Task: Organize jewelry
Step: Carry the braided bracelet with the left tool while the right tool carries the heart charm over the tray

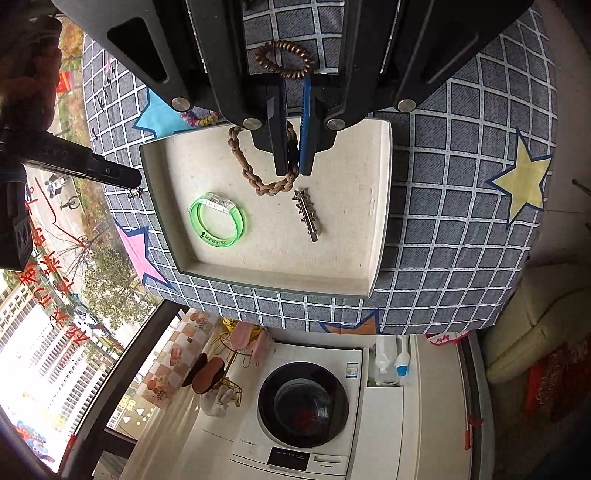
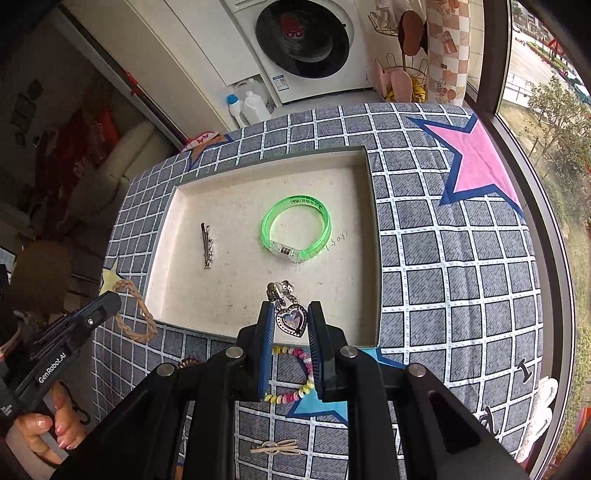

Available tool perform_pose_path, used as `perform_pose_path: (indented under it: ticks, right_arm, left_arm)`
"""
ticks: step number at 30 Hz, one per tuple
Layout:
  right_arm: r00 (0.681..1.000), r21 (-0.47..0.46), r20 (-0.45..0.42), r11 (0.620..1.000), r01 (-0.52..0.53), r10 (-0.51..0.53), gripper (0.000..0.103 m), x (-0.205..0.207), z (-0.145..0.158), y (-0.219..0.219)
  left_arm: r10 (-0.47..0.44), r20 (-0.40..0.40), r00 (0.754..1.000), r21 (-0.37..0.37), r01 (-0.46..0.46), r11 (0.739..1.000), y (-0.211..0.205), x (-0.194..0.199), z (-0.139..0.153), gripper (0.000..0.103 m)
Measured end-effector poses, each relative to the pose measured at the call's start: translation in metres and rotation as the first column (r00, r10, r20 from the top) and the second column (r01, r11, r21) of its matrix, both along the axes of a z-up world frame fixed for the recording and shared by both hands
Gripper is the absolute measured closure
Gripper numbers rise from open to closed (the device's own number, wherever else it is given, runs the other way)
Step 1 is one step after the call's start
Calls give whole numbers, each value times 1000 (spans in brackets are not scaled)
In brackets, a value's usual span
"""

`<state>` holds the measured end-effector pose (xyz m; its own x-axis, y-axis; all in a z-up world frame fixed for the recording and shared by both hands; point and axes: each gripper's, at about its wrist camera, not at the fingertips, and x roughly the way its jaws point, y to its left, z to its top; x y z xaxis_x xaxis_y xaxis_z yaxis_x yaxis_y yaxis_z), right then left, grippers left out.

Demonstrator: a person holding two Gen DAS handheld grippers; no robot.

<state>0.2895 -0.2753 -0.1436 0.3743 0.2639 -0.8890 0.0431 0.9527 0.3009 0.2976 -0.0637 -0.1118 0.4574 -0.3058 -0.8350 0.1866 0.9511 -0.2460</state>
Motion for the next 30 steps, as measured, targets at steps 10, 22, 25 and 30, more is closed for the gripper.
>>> perform_pose_path:
  ticks: [10, 22, 25, 30]
  right_arm:
    - [1000, -1, -16, 1000, -13, 13, 83, 54, -23, 5]
    - [998, 6, -51, 1000, -23, 24, 83, 93, -53, 11]
    - [997, -7, -67, 999, -34, 34, 83, 98, -61, 14]
    - [995, -23, -90, 999, -48, 46, 83, 101, -72, 18]
  left_arm:
    - [47, -38, 998, 82, -44, 996, -14, 38, -35, 85]
    - [72, -87, 994, 179, -56, 982, -26, 61, -73, 85]
    - [82, -94, 992, 202, -62, 977, -27, 63, -78, 85]
    - [64, -88, 994, 253, -39, 967, -34, 63, -83, 85]
